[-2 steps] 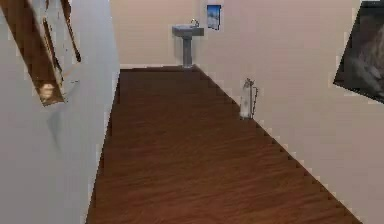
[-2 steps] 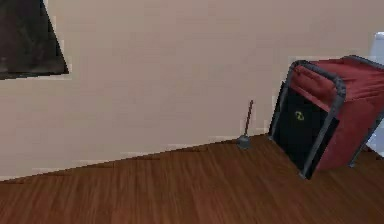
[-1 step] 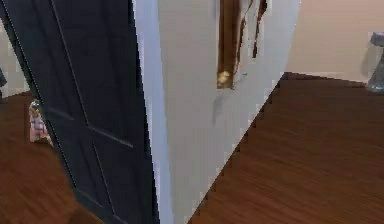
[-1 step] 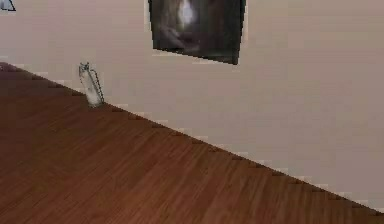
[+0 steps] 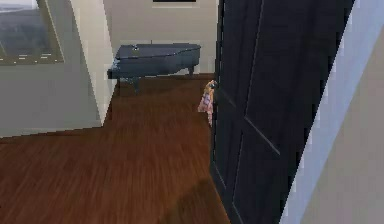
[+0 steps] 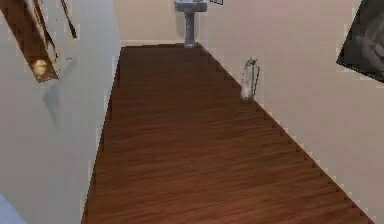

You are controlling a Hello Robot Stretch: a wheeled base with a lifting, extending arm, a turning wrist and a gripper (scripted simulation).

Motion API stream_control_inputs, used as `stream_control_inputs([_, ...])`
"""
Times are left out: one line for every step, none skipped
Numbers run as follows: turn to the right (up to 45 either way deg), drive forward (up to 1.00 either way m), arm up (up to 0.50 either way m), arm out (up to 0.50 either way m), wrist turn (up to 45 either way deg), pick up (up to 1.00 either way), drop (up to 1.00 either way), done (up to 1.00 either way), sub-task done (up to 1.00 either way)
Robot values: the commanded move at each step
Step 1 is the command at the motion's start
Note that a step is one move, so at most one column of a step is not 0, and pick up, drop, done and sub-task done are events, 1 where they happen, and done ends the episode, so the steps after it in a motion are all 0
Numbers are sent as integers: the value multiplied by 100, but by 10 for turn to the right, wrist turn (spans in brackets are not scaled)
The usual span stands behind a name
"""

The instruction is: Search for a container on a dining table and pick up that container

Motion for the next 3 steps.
stream_control_inputs([-180,0,0,0,0,0,0,0,0])
stream_control_inputs([0,25,0,0,0,0,0,0,0])
stream_control_inputs([30,0,0,0,0,0,0,0,0])
